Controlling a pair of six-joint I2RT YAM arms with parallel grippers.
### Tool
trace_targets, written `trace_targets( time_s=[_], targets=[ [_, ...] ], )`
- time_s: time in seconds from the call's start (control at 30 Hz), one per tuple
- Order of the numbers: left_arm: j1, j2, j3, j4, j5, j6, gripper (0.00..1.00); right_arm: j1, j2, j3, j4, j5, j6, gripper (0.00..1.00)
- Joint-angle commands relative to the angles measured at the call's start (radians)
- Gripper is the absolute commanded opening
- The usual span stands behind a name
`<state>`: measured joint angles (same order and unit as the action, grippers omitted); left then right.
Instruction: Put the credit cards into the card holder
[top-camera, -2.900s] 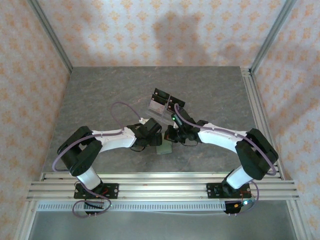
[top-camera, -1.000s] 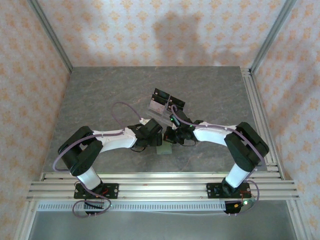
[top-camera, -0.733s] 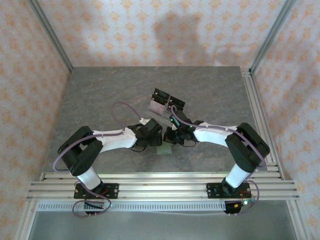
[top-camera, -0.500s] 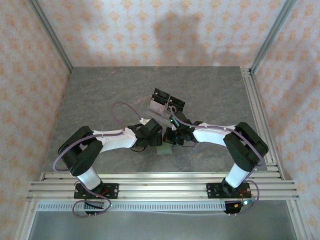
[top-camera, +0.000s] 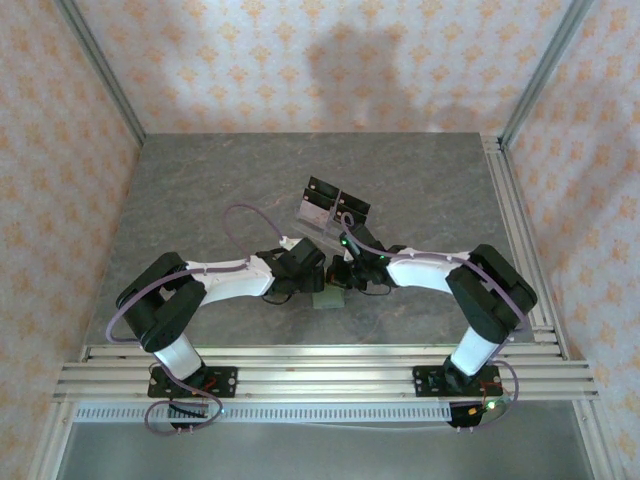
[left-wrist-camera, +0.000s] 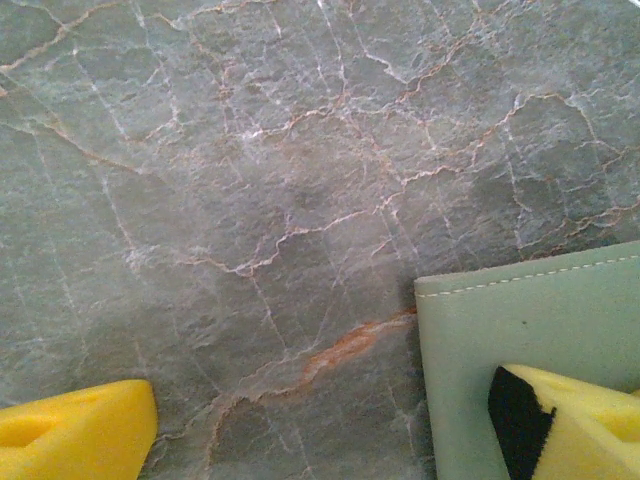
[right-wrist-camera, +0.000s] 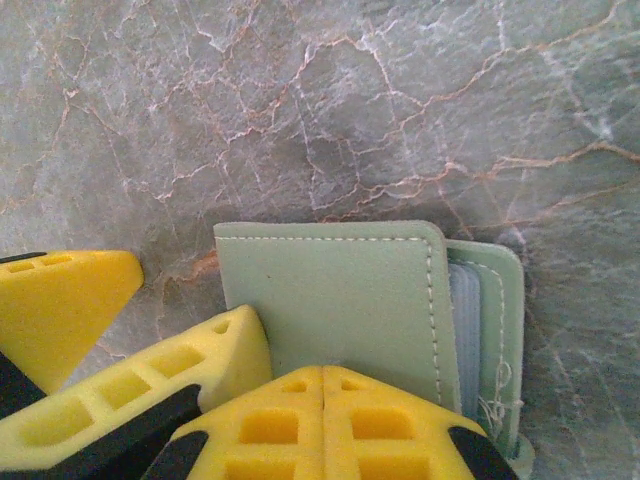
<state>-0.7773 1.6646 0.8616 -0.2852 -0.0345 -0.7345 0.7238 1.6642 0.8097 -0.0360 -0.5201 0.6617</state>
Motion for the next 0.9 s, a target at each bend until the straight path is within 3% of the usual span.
trace_targets(
  time_s=[0.0, 0.4, 0.87],
  targets=[
    [-0.01, 0.073, -0.021, -0.017, 0.059, -0.014, 0.89, 0.028, 0.009, -0.057, -0.08, 0.038, -0.005, 0.0],
    [-0.009, 0.072, -0.015, -0.028, 0.052, -0.024, 0.89, 0.08, -0.01, -0.131, -0.113, 0.149, -0.061, 0.0],
    [-0.009, 0.057, -0.022, -0.039, 0.04, -0.043, 0.89, 0.172, 0.074, -0.217, -0.048, 0.246, -0.057, 0.0]
  ],
)
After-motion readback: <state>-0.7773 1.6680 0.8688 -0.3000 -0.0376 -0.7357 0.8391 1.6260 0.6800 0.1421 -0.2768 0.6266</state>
